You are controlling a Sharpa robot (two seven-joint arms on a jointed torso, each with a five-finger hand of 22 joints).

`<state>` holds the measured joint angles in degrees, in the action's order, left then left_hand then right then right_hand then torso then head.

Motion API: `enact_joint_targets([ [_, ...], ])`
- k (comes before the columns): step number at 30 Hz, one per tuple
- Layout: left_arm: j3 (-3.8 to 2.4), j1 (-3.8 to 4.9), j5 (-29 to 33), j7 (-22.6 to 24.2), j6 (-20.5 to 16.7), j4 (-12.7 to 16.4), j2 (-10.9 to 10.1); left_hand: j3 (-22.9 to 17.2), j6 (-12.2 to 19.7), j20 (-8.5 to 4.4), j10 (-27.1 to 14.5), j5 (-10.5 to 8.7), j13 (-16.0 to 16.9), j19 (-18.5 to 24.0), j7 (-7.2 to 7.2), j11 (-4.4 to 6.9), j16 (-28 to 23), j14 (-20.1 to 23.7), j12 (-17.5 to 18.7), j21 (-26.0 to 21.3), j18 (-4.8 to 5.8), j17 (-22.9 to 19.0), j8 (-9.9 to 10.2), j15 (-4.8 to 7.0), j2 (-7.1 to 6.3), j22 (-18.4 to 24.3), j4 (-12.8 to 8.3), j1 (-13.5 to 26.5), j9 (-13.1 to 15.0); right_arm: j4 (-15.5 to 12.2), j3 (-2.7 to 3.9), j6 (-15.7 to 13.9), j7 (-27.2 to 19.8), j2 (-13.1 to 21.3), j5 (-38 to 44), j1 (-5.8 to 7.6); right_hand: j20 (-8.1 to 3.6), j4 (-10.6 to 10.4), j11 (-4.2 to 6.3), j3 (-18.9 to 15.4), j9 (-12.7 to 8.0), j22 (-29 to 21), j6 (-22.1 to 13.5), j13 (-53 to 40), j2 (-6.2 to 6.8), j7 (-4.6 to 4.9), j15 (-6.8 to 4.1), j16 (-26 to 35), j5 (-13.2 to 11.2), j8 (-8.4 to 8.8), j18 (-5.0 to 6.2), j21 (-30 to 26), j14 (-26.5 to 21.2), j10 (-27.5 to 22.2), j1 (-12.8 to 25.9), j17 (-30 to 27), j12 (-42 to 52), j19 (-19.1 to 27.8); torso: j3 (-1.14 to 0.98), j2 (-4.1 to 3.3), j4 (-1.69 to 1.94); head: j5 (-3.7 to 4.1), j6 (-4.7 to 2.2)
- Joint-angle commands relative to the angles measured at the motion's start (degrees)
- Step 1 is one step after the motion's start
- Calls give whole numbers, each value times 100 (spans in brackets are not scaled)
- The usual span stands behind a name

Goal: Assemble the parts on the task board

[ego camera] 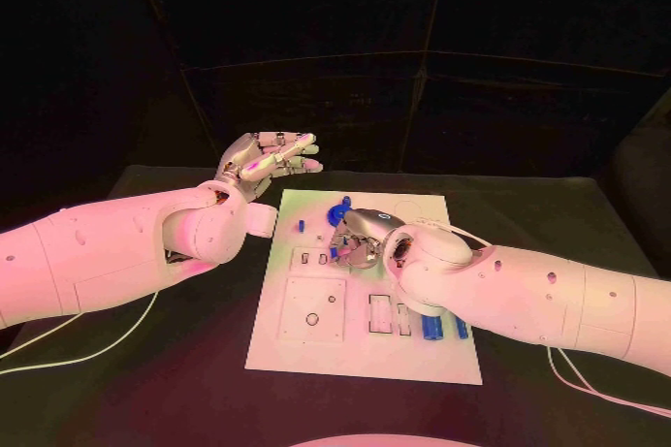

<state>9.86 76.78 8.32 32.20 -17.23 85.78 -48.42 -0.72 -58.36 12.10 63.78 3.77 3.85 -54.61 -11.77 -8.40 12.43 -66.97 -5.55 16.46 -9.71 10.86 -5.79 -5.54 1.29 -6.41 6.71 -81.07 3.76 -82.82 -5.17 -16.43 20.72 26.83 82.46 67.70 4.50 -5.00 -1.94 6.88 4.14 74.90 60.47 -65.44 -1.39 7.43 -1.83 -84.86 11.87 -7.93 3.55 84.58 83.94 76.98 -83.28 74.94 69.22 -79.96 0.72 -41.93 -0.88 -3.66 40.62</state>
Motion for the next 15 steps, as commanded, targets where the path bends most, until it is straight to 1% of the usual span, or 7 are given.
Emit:
enact_joint_targets([
  [1,-4,6,-28,24,65,2,1,12,-37,14,48,-19,2,-45,7,1,-24,-30,9,22,-86,8,29,-4,49,10,-24,19,-1,-3,-22,292,121,3,21,-18,12,-5,-12,33,-10,89,66,31,20,-44,-4,23,-26,42,-50,2,369,-42,77,301,-37,-2,1,1,-1,-3,0],
  [5,-4,6,-28,21,65,1,1,14,-36,13,47,-19,1,-47,5,-1,-28,-31,14,21,-85,11,32,-4,48,11,-24,21,-1,-15,-22,328,134,0,21,-18,19,-11,-23,33,-17,80,39,71,63,-30,4,27,-44,68,-48,-2,367,-71,110,295,-78,6,1,-1,-6,-4,0],
  [15,-4,6,-28,15,66,2,-2,16,-35,13,46,-19,1,-48,3,-2,-31,-32,18,20,-85,13,35,-5,47,12,-24,23,-2,-40,-22,354,161,-13,40,-18,35,-40,-44,15,-23,54,-3,119,155,-6,22,42,-71,114,-43,-16,361,-107,197,270,-129,26,0,0,2,8,4],
])
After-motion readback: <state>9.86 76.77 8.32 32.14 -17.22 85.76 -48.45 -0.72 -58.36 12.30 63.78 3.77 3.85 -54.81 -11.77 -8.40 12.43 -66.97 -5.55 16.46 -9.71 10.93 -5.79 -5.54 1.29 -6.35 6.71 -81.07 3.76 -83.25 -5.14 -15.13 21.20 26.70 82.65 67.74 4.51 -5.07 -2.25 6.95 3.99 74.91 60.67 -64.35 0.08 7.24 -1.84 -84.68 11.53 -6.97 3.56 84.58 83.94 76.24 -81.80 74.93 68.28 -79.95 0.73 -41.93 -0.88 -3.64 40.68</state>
